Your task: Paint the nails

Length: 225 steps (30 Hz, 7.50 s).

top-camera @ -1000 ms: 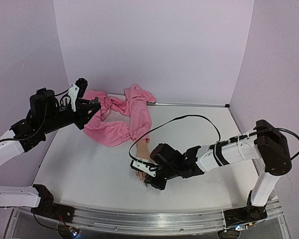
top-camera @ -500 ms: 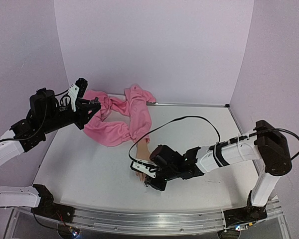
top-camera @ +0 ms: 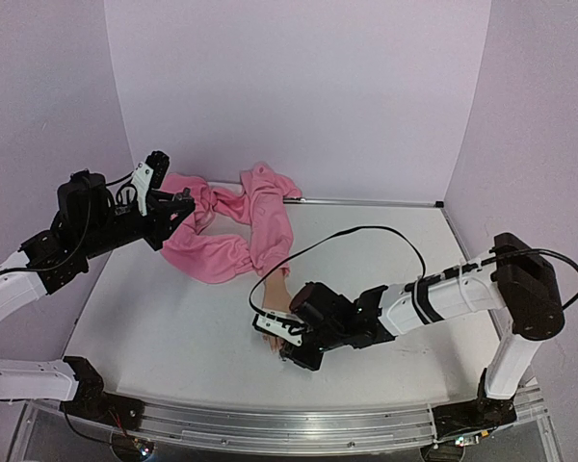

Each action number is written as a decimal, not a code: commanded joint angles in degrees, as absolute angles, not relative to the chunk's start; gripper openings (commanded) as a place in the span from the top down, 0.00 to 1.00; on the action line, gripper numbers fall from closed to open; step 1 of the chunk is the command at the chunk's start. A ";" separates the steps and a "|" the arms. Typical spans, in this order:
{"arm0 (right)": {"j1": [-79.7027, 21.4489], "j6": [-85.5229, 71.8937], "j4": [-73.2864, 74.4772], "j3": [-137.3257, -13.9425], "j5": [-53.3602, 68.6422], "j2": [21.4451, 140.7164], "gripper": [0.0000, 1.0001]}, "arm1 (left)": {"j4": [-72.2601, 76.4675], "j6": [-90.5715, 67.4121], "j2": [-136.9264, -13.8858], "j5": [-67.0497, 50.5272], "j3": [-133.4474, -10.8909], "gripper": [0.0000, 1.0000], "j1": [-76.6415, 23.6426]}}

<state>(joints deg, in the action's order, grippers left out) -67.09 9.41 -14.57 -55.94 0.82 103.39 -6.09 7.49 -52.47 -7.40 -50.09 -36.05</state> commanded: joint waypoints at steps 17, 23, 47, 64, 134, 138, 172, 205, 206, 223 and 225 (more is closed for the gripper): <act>-68.20 9.92 -13.62 -54.50 0.00 98.64 1.00 | -3.14 7.12 -51.37 -7.56 -50.13 1.00 -35.94; -68.30 10.40 -14.52 -54.28 0.00 97.85 1.00 | -3.16 7.08 -51.42 -7.60 -50.23 1.00 -35.95; -68.29 11.07 -16.96 -57.44 -0.44 102.07 1.00 | -3.16 7.18 -51.42 -7.56 -50.37 1.00 -35.95; -68.29 10.90 -16.96 -57.83 -2.17 103.71 1.00 | -3.16 7.30 -51.50 -7.76 -50.40 1.00 -35.95; -69.79 9.84 -13.54 -54.69 -4.73 100.03 1.00 | -3.15 7.12 -51.25 -7.91 -50.07 1.00 -35.95; -69.86 9.84 -13.54 -54.67 -4.82 99.77 1.00 | -3.14 7.12 -51.30 -7.91 -50.10 1.00 -35.95; -70.05 11.25 -17.35 -56.06 -6.67 101.69 1.00 | -3.16 7.44 -51.46 -7.69 -50.54 1.00 -35.95; -70.05 11.10 -17.84 -56.79 -6.99 103.09 1.00 | -3.14 7.49 -51.42 -7.82 -50.31 1.00 -35.95; -70.05 11.08 -17.84 -56.73 -6.88 103.10 1.00 | -3.12 7.47 -51.46 -7.82 -50.31 1.00 -35.95; -70.05 10.72 -17.32 -56.27 -6.87 103.61 1.00 | -3.16 7.48 -51.37 -7.73 -50.31 1.00 -35.95; -70.05 10.64 -17.24 -56.33 -6.82 103.65 1.00 | -3.16 7.49 -51.21 -7.73 -50.23 1.00 -35.95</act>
